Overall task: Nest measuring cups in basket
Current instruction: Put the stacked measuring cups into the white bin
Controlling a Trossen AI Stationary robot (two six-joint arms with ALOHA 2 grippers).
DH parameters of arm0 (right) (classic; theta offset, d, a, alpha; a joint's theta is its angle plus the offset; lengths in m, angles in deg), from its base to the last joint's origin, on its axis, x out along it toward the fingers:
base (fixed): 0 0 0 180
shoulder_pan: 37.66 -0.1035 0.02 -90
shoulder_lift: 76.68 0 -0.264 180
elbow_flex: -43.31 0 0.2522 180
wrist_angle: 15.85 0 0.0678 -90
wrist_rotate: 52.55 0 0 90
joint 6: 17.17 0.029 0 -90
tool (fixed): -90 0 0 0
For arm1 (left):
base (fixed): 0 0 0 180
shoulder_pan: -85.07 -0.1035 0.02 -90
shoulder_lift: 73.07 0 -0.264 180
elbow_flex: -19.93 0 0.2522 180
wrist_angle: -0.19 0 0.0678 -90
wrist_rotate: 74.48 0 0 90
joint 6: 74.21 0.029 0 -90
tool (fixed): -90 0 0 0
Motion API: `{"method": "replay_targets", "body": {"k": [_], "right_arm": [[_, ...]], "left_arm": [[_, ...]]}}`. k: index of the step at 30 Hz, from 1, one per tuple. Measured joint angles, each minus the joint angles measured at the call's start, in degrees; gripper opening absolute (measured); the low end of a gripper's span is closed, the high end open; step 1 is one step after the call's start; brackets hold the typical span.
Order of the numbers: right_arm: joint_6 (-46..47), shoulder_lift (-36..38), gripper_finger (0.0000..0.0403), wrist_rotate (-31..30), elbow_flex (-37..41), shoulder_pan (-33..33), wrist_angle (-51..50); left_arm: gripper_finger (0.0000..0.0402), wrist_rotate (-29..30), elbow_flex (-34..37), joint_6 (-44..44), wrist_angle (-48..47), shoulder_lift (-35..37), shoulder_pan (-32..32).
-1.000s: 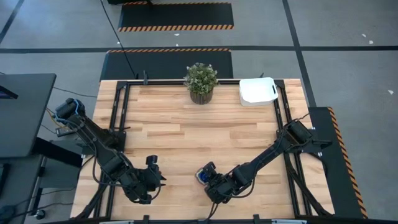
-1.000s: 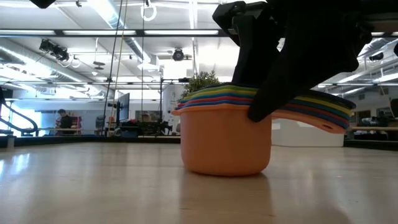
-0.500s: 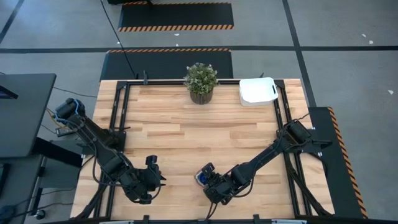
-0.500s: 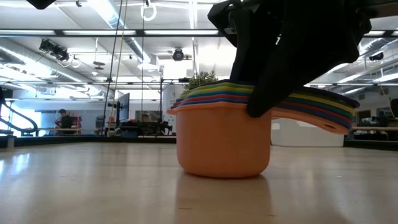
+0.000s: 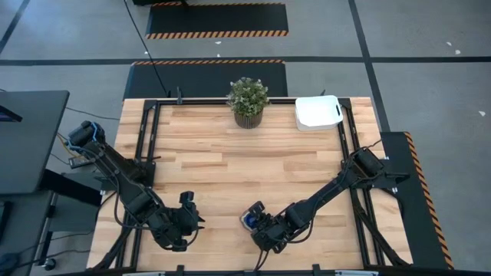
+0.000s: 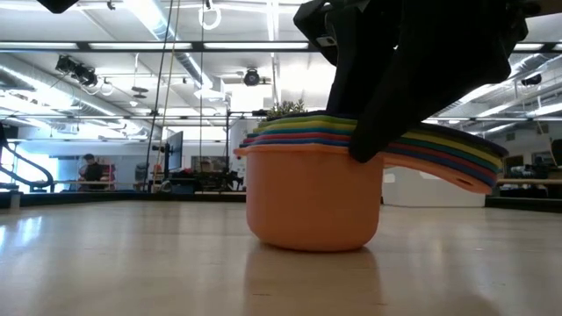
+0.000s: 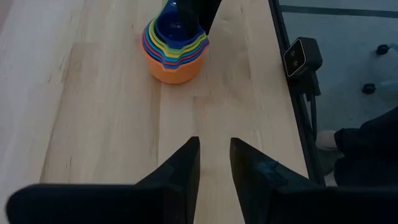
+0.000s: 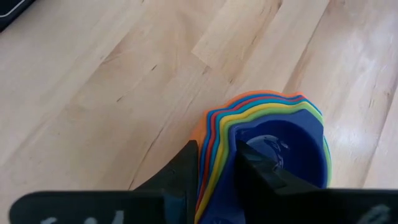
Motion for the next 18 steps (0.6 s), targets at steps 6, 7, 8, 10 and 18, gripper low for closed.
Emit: {"method": "replay_targets", "body": {"k": [6, 7, 8, 10, 18], "right_arm": [[-0.16, 0.02, 0.0106, 1.43, -0.02, 0.10, 0.04], [-0.17, 0.02, 0.0109, 1.88, -0.02, 0.16, 0.07], [-0.17, 0.04, 0.0112, 2.01, -0.02, 0.19, 0.09], [-0.35, 0.04, 0.0118, 1.99, -0.02, 0.16, 0.07], [-0.76, 0.02, 0.0142, 1.37, 0.00, 0.10, -0.10]], "left_arm": [[0.0096, -0.01, 0.00, -0.02, 0.00, 0.00, 0.00], [0.0096, -0.02, 0.00, -0.02, -0.02, 0.00, 0.00], [0.0096, 0.00, 0.00, -0.02, 0.00, 0.00, 0.00], [0.0096, -0.02, 0.00, -0.02, 0.00, 0.00, 0.00], [0.0096, -0.02, 0.00, -0.04, -0.02, 0.04, 0.00]]}}
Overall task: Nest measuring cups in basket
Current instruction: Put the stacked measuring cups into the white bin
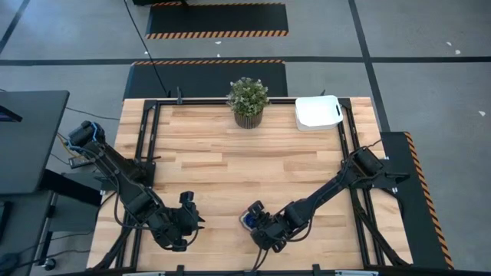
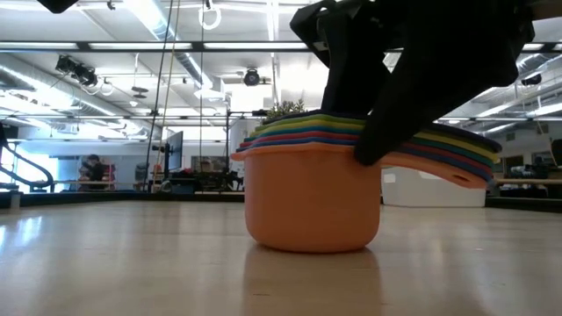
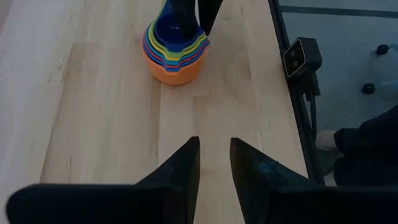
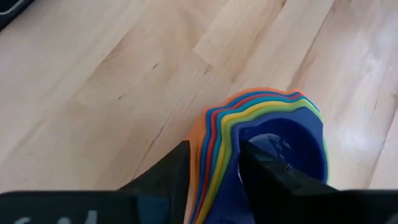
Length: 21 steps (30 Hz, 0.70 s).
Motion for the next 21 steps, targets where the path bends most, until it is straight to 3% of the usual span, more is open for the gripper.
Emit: {"method": "replay_targets", "body": {"k": [21], "right_arm": [[-1.48, -0.20, 0.0163, -3.55, -7.16, -2.30, -10.19]], "left_arm": [[0.0096, 0.00, 0.00, 0.09, -0.26, 0.02, 0.00]]}}
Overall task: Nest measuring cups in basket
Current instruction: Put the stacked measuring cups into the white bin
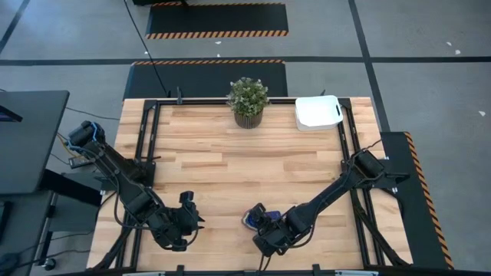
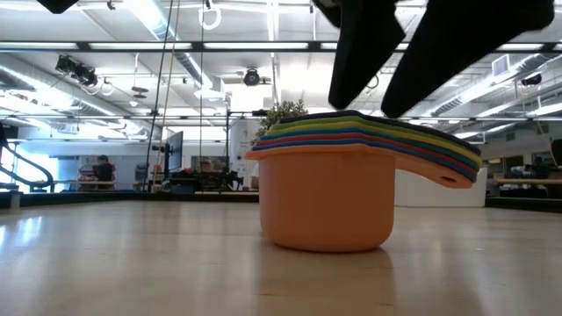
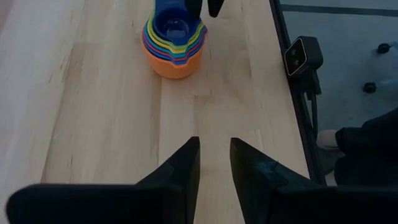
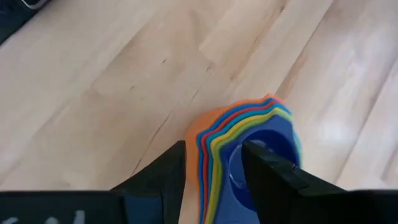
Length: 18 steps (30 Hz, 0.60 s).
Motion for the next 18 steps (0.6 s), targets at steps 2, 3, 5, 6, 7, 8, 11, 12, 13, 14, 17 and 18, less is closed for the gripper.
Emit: {"method": "replay_targets", "body": {"k": [2, 3, 5, 6, 7, 8, 11, 12, 13, 14, 17, 18], "right_arm": [[-0.04, 0.00, 0.0163, -0.45, -0.68, -0.46, -0.82], [-0.05, 0.00, 0.0163, -0.86, -0.96, -0.64, -1.39], [-0.05, 0.00, 0.0163, -2.10, -1.86, -1.06, -3.29], [-0.05, 0.02, 0.0163, -2.82, -2.36, -1.23, -4.30], [-0.05, 0.02, 0.0163, -3.57, -2.87, -1.43, -5.35], [-0.03, 0.02, 0.0163, -4.43, -3.31, -1.66, -6.42], [0.57, 0.08, 0.0163, -6.55, -3.86, -2.47, -7.67], [1.15, 0.09, 0.0162, -7.20, -3.86, -2.76, -8.12], [1.69, 0.09, 0.0162, -7.92, -3.86, -2.99, -8.66], [1.82, 0.08, 0.0162, -8.34, -3.85, -3.20, -9.13], [1.79, 0.07, 0.0161, -10.23, -3.86, -3.84, -9.40], [1.79, 0.07, 0.0161, -10.74, -3.86, -4.10, -9.38]], "left_arm": [[0.0096, 0.00, 0.00, 0.02, 0.00, 0.00, 0.02], [0.0096, 0.00, 0.00, 0.04, 0.02, 0.00, 0.01], [0.0096, 0.00, 0.00, 0.07, 0.00, 0.00, 0.00], [0.0096, 0.00, 0.00, 0.07, 0.02, 0.00, 0.00], [0.0096, 0.00, 0.00, 0.07, 0.02, 0.00, 0.02], [0.0096, 0.00, 0.00, 0.07, 0.02, 0.00, 0.02], [0.0096, 0.00, 0.00, 0.09, 0.02, 0.00, 0.00], [0.0096, 0.00, 0.00, 0.09, 0.02, 0.00, 0.02], [0.0096, 0.00, 0.00, 0.07, 0.02, 0.00, 0.00], [0.0096, 0.00, 0.00, 0.03, 0.03, 0.00, 0.02], [0.0096, 0.00, 0.00, 0.07, 0.04, 0.00, 0.01], [0.0096, 0.00, 0.00, 0.17, 0.04, 0.00, 0.02]]}}
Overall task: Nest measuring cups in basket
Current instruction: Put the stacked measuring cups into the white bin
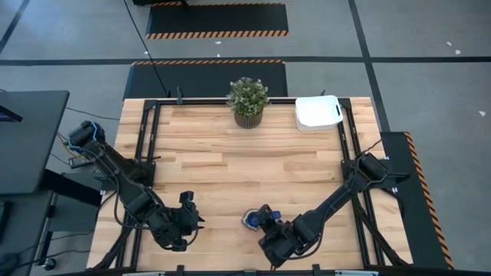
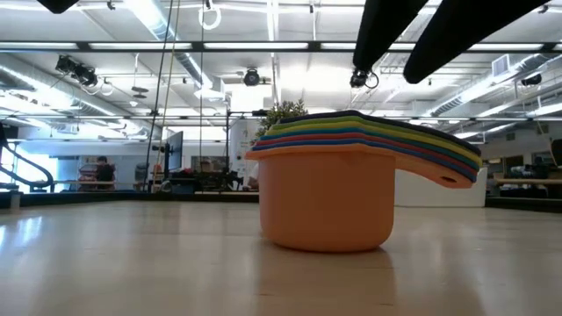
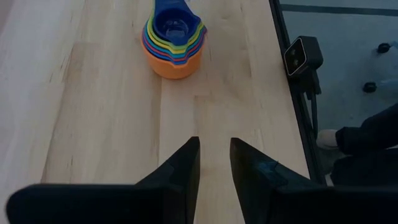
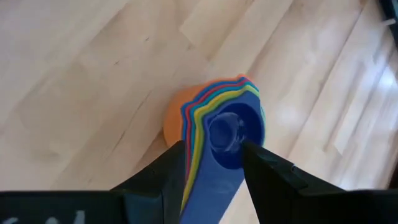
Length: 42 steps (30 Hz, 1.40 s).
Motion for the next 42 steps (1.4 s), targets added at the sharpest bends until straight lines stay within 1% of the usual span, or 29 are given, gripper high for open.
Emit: {"method": "replay_targets", "body": {"k": [6, 11, 16, 18, 21, 25, 27, 29, 32, 35, 42], "right_arm": [[-0.66, 0.00, 0.0161, -0.14, 1.46, -1.35, 0.37], [-3.10, 0.00, 0.0161, -0.40, 4.02, -2.16, 3.44], [-4.37, 0.00, 0.0161, -4.06, 4.43, -2.54, 5.29], [-4.00, 0.00, 0.0161, -4.62, 4.42, -2.50, 5.66], [-1.35, 0.00, 0.0162, -3.62, 4.44, -1.93, 6.18], [4.68, 0.00, 0.0170, 0.55, 4.42, -0.72, 6.71], [8.50, 0.00, 0.0176, 1.11, 4.44, -0.15, 6.78], [9.85, 0.00, 0.0184, 1.61, 4.42, 0.35, 6.78], [8.60, 0.00, 0.0194, 1.64, 4.43, 0.71, 6.78], [5.45, 0.00, 0.0201, 1.77, 4.42, 0.69, 6.75], [-0.77, 0.00, 0.0201, 1.34, 4.44, 0.67, 6.62]], "left_arm": [[0.0096, 0.00, 0.00, 0.23, 0.00, 0.00, 0.00], [0.0096, 0.00, 0.00, 0.25, 0.00, -0.02, 0.00], [0.0096, 0.00, 0.00, 0.27, 0.00, -0.02, -0.01], [0.0096, 0.00, 0.00, 0.27, 0.00, -0.02, -0.02], [0.0096, 0.00, 0.00, 0.28, 0.00, -0.02, 0.01], [0.0096, 0.00, 0.00, 0.29, 0.00, -0.02, 0.01], [0.0096, 0.00, 0.00, 0.29, 0.00, -0.02, 0.00], [0.0096, 0.00, 0.00, 0.31, 0.00, -0.04, 0.01], [0.0096, 0.02, 0.00, 0.31, 0.00, -0.04, 0.01], [0.0096, 0.00, 0.00, 0.31, -0.01, -0.04, 0.01], [0.0096, 0.02, 0.00, 0.33, 0.00, -0.09, 0.01]]}}
